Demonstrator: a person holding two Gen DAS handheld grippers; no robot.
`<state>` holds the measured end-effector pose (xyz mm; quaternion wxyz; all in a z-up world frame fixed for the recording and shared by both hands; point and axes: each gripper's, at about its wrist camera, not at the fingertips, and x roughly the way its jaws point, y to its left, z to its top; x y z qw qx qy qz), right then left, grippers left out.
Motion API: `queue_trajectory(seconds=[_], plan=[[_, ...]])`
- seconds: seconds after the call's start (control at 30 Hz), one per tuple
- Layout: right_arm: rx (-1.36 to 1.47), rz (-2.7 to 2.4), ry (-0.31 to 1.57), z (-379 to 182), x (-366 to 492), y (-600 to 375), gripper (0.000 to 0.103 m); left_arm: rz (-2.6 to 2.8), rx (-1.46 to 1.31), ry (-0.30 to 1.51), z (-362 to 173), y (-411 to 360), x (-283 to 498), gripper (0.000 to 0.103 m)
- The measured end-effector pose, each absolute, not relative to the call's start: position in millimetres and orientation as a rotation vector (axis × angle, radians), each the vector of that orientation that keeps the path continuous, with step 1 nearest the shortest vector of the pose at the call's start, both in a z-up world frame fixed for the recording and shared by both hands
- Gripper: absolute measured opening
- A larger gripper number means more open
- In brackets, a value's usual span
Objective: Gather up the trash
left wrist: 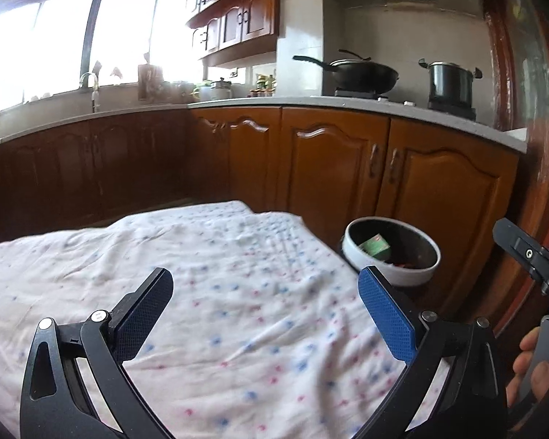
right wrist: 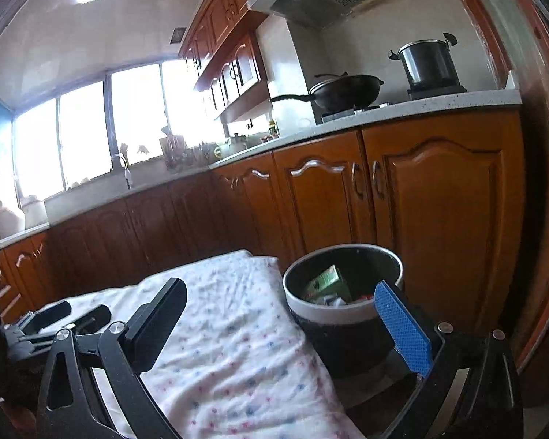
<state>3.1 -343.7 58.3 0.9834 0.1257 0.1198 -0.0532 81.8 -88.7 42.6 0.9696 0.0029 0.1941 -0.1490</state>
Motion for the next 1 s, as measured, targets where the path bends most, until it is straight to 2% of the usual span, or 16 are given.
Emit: queue_trajectory(seconds=[0.27, 1.0], plan=[[0.185, -0.119, 0.241, 40, -8, -325, 0.103, -0.264, 0.018, 0.390, 22, -81, 65, 0.103], [0.173, -0.099, 0.262, 34, -3, -316, 0.103, -0.217, 0.018, 0.393, 13, -72, 55, 0.103]])
